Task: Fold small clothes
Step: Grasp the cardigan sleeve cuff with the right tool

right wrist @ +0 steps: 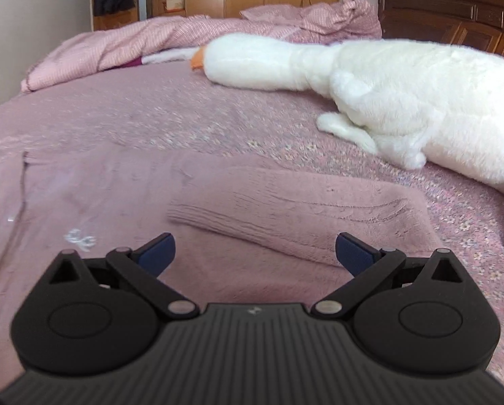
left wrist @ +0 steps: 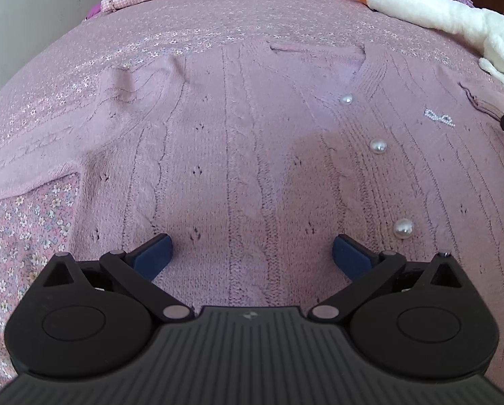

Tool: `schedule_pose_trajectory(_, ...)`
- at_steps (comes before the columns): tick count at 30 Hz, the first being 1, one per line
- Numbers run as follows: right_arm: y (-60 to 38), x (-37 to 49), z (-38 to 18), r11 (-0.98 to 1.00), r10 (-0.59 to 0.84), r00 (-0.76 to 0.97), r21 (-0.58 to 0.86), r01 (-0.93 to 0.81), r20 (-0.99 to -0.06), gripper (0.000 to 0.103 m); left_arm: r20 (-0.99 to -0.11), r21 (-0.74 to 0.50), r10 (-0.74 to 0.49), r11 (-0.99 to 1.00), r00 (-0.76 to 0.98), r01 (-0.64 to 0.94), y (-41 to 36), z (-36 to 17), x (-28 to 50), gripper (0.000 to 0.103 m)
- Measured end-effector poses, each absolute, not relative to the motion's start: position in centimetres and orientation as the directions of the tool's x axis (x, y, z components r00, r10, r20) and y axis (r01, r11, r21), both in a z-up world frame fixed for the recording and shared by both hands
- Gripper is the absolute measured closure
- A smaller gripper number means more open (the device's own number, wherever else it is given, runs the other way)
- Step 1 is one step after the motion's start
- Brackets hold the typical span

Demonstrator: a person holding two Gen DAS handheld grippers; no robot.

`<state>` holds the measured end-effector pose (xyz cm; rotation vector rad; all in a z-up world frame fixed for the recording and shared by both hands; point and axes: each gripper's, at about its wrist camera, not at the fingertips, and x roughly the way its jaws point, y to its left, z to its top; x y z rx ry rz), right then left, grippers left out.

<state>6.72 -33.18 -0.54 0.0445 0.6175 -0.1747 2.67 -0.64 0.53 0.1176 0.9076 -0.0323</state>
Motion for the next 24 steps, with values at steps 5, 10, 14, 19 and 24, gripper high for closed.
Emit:
schedule_pose_trajectory(5, -33.9, 7.8, -1.5, 0.984, -0.147, 0.803, -0.006, 0.176, -0.578, 0.019, -0.781, 0.091, 0.018, 0.992, 0.624, 0.086, -0.6, 0.4, 2.7, 0.0)
schedule_pose_trajectory(10, -34.4, 8.2, -1.5, 0.984, -0.15, 0.816, -0.008, 0.175, -0.559, 0.054, -0.777, 0.092, 0.018, 0.992, 0.63, 0.085, -0.7, 0.3, 2.7, 0.0)
schedule_pose_trajectory(14, -34.7, 8.3, -0.7, 0.985, -0.136, 0.823, 0.013, 0.172, -0.552, 0.088, -0.776, 0.091, 0.013, 0.992, 0.63, 0.092, -0.6, 0.4, 2.7, 0.0)
schedule_pose_trajectory(19, -35.0, 7.2, 1.7, 0.978, -0.102, 0.867, 0.11, 0.177, -0.488, 0.089, -0.787, 0.062, -0.01, 0.993, 0.616, 0.096, -0.1, 0.9, 2.9, 0.0)
schedule_pose_trajectory(24, -34.8, 6.5, 3.7, 0.96, -0.009, 0.897, 0.248, 0.131, -0.441, 0.089, -0.771, 0.06, -0.013, 0.994, 0.637, 0.092, 0.6, 1.8, 2.5, 0.0)
